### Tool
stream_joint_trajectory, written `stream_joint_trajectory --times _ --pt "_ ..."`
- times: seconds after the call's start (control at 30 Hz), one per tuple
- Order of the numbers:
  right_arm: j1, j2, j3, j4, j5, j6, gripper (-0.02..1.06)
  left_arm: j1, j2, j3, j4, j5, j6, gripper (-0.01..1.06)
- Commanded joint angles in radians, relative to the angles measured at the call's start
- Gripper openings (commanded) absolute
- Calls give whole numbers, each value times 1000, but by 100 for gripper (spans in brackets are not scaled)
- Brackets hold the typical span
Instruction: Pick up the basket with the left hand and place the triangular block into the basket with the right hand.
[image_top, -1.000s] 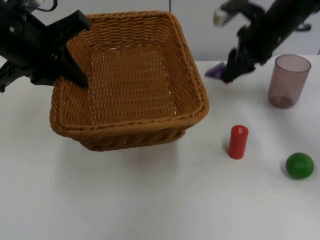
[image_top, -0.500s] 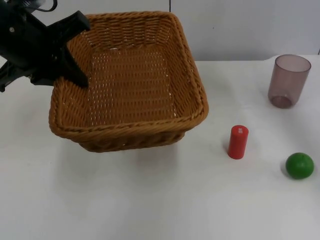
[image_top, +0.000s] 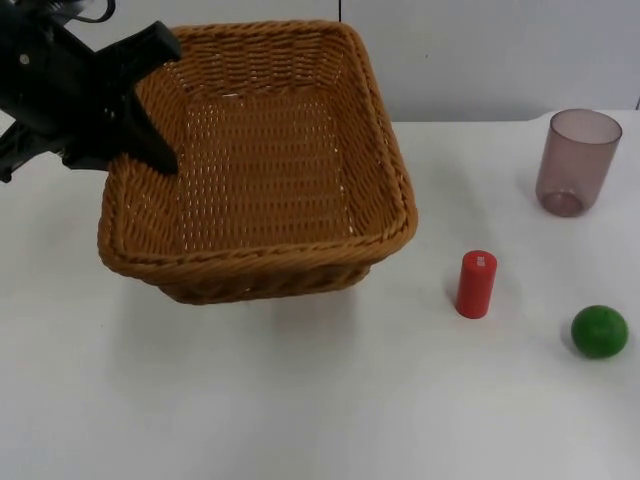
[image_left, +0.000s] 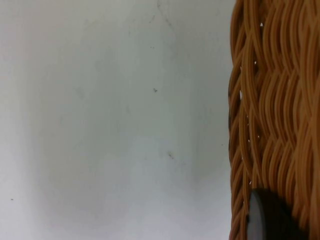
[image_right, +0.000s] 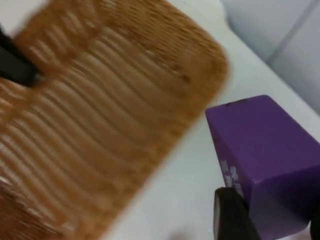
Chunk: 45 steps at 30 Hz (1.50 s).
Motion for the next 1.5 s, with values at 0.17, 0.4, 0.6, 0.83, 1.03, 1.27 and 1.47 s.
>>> stream_joint_trajectory --times 0.17,0.4,0.6,0.83,1.03,1.27,1.47 --pt "196 30 -1 -130 -119 257 0 -5 -8 -3 -33 0 2 0" --pt "283 131 -1 -158 -151 349 0 -5 -8 -3 -40 0 2 0" --pt "291 230 -1 -189 -178 395 0 -5 -8 -3 -50 2 2 0" --pt "291 305 -1 -266 -229 430 0 -5 -8 -3 -55 2 2 0" --pt "291 330 -1 -284 -255 433 0 -5 -8 -3 -55 2 6 0" --pt "289 363 0 -287 -250 446 0 -5 -8 -3 -55 6 14 0" --pt "289 363 0 -286 -250 456 18 -5 -8 -3 -55 8 14 0"
